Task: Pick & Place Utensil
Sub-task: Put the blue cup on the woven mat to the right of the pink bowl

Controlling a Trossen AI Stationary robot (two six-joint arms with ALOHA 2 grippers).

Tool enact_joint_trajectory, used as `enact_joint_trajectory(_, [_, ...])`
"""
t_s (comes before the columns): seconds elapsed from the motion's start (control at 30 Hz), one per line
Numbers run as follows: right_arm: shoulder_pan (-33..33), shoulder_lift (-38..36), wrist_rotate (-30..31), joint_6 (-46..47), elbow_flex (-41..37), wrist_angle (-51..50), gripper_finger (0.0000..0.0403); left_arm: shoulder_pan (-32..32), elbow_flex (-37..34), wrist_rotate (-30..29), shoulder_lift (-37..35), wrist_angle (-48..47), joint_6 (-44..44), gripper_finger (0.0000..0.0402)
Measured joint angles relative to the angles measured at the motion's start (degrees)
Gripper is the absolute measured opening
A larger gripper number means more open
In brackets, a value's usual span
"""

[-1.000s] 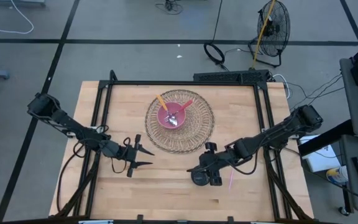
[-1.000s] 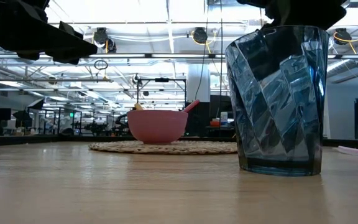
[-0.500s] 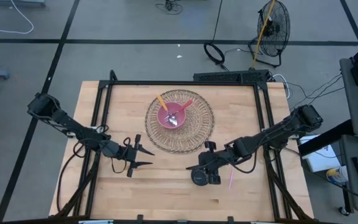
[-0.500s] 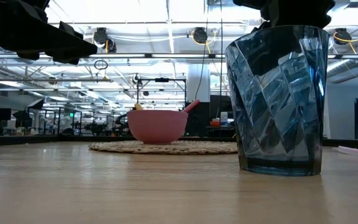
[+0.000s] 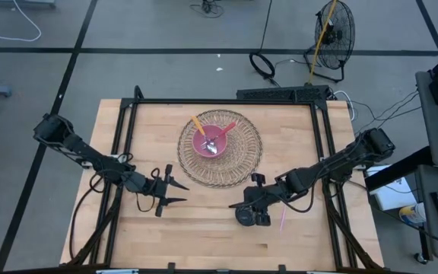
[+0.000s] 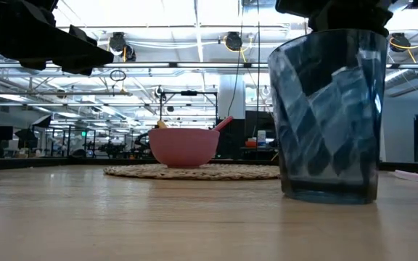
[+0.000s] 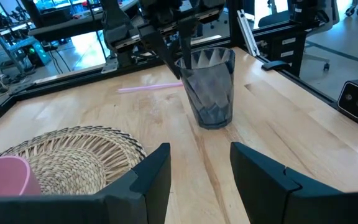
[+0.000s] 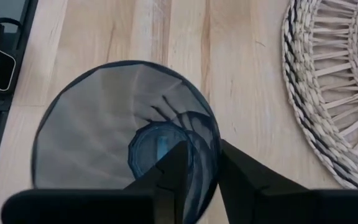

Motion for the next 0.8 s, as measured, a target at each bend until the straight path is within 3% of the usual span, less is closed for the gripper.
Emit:
enact_joint_trajectory(0.37, [0.0,-0.07,-0.04,-0.11,-1.55,2.46,0.001,-0.01,0.02,-0.01,0.0,0.0,0.0,0.017])
enact_joint_trajectory(0.8, [0.0,-0.35,0.0,-0.5,-1.55,2.89,0.0005,0.0,0.02,0.0,-0.02,-0.02,0.02,0.017])
